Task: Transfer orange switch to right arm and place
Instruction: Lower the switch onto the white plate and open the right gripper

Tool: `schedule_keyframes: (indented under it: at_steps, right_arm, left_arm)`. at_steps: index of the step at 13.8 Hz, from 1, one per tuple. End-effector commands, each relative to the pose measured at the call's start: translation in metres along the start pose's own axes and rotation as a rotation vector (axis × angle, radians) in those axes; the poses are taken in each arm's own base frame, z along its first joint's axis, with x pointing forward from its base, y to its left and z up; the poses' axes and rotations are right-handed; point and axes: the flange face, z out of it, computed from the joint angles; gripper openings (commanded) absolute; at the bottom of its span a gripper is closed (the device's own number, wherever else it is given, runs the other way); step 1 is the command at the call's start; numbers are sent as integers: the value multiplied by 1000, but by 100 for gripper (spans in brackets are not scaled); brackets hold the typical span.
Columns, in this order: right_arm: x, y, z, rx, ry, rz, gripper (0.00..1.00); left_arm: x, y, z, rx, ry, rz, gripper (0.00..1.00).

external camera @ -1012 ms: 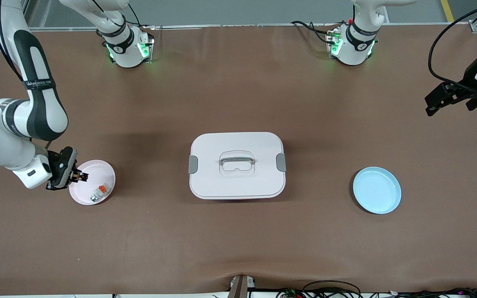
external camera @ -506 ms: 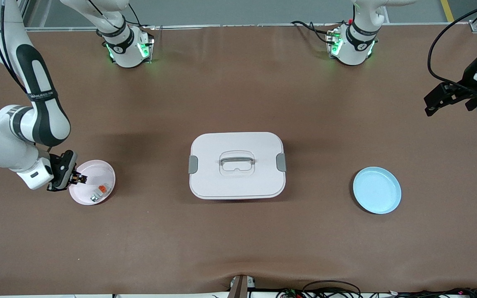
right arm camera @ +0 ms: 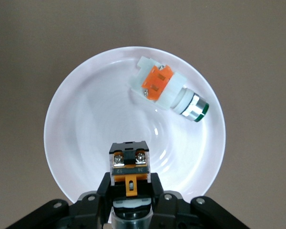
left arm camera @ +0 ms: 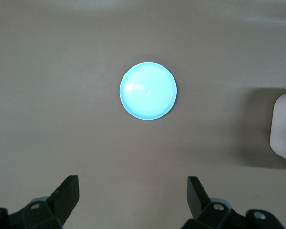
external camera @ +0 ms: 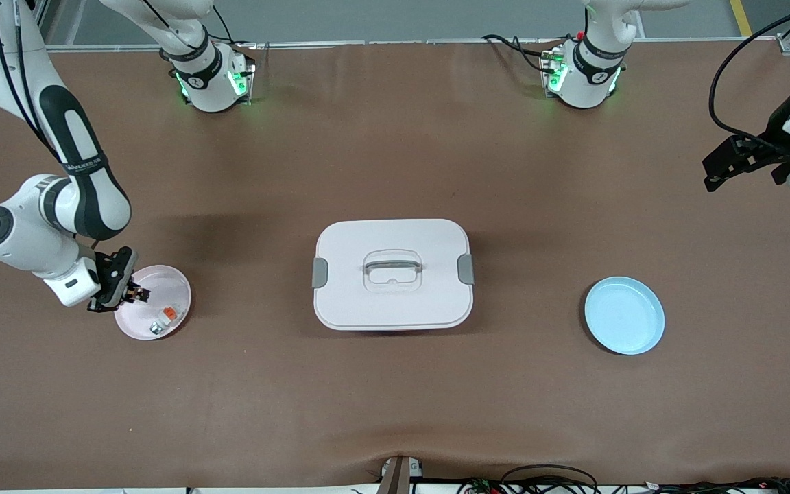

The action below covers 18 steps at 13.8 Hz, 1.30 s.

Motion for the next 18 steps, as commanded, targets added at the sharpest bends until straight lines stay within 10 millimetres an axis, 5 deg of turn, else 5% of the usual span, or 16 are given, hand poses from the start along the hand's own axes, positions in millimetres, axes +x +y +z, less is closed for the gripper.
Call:
schedule_keyframes:
  at_steps: [1,11,12,13,18]
  right_arm:
    - [-7,-4,14,-1,18,3,0]
    - [-6,-8,33,5,61,20,0]
    - [-6,-10,39,17,88,62,27]
    - [-8,-12,43,27,98,77,99]
    - [-1,-6,31,42,109,71,100]
  left_arm:
    - [-7,-4,-5,-12,-3,12,100]
    - [-7,-6,-9,-13,1,16,100]
    - [-7,-6,-8,-12,-1,16,100]
    - [-7,-6,-9,-13,1,16,100]
    - [-8,-6,-9,-12,1,16,100]
